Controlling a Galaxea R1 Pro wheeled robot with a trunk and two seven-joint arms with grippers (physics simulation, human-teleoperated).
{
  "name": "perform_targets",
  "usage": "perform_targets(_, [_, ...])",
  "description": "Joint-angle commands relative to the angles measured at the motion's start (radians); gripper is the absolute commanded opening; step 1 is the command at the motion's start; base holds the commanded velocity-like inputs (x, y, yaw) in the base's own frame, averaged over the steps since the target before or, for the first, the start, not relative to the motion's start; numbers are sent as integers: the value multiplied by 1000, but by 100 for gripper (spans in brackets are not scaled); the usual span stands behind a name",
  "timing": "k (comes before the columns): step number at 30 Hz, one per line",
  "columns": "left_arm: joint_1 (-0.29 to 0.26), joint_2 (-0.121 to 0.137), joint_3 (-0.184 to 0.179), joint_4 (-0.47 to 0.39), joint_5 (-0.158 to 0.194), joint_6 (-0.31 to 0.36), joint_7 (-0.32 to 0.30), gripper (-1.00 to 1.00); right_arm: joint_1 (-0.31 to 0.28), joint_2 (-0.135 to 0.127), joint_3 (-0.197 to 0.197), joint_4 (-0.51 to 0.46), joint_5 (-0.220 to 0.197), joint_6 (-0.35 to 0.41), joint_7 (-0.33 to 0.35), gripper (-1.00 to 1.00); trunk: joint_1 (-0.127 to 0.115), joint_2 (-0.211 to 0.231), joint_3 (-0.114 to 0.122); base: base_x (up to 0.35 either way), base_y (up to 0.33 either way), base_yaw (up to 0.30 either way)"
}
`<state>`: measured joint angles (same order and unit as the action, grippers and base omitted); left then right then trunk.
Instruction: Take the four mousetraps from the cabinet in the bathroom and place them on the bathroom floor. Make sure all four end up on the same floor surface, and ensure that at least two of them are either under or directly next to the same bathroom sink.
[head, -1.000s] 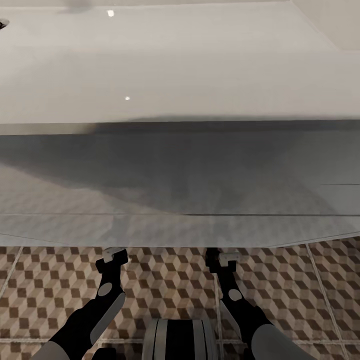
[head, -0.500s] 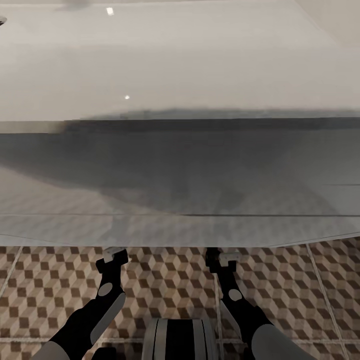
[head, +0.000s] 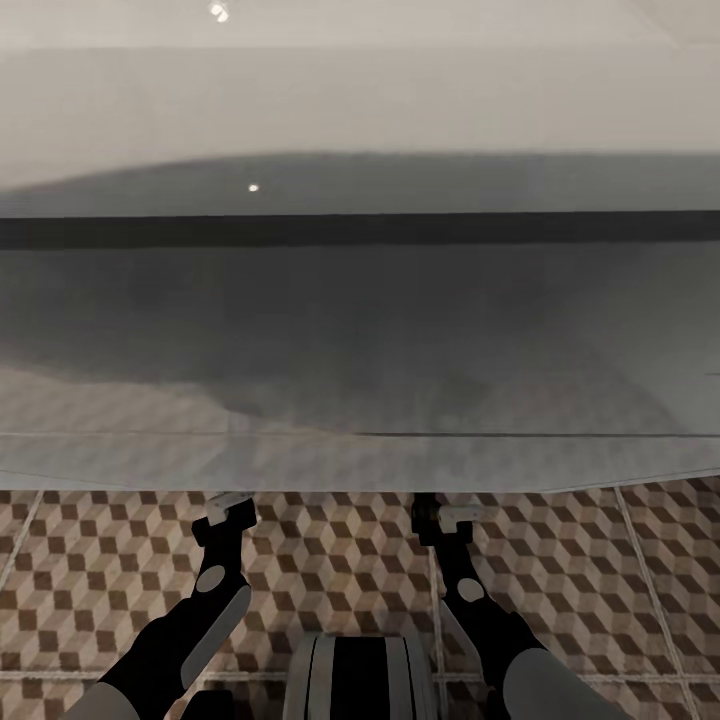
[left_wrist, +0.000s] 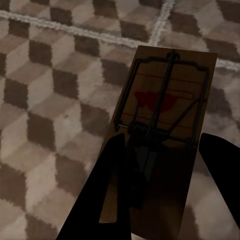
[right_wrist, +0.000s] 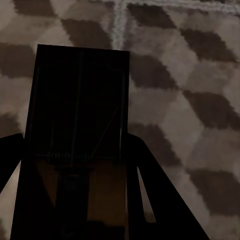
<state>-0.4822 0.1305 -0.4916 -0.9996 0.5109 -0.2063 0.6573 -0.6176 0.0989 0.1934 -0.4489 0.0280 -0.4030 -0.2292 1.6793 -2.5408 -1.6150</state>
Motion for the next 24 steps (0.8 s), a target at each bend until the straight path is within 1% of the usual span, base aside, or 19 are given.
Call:
perform_targets(1, [-1,1,-5,-1,10,-7,5,-100,-1,-1,6,1,0,-2,-7,-100,0,0,-1,0,0,0])
perform_targets(24, [-1,1,-5,1,11,-7,-4,-100,-1,0,6,1,1,-1,-8,-100,0,0,-1,0,0,0])
